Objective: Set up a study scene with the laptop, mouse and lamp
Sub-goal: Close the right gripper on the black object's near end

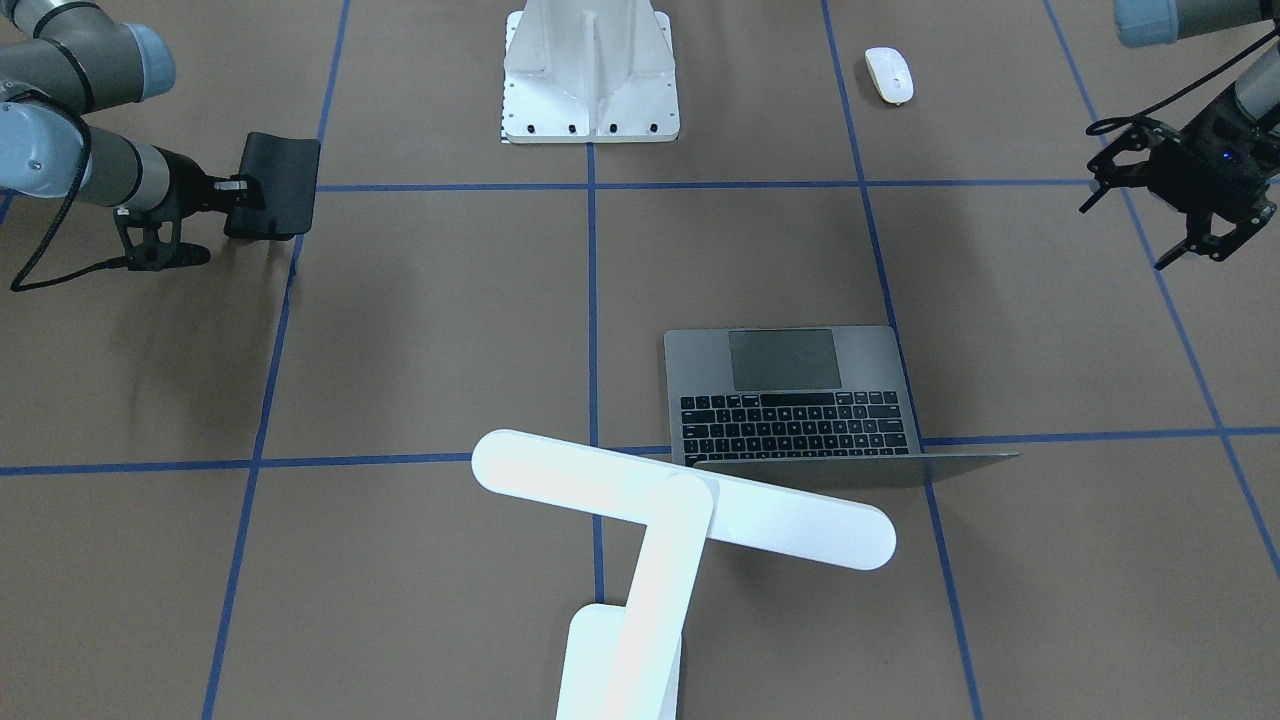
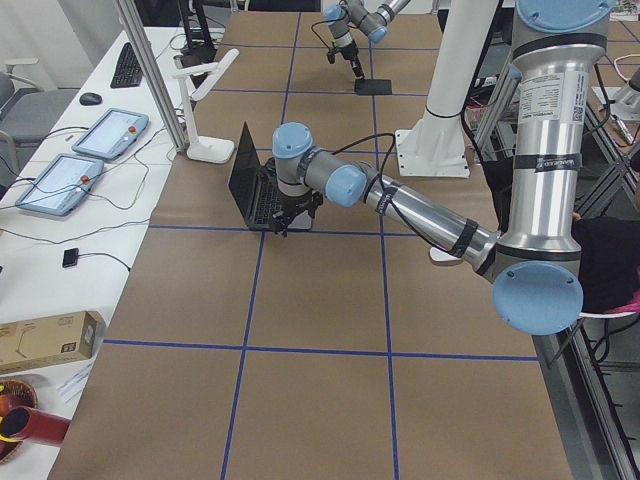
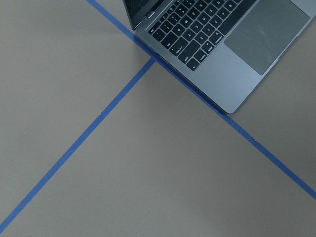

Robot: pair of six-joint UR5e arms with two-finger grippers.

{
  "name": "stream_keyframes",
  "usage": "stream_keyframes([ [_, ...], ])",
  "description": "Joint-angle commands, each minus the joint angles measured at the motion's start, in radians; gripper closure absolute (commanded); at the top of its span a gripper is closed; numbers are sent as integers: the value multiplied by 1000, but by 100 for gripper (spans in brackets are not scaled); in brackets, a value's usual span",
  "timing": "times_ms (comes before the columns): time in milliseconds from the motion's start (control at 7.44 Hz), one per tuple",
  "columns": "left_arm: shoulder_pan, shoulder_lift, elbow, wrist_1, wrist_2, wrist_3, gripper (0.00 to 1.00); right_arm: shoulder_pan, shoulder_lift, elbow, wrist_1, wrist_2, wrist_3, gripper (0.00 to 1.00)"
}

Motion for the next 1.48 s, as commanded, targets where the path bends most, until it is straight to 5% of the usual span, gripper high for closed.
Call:
stream_keyframes([
  [0,0,2,0,0,0,0,1,5,-1,4,-6,2,0,42],
  [1209,10,0,14,-14,0,0,1,-30,-5,-13,-9,0,2,40],
  [1344,10,0,14,-14,0,-2,1,-26,-5,-13,-9,0,0,56],
])
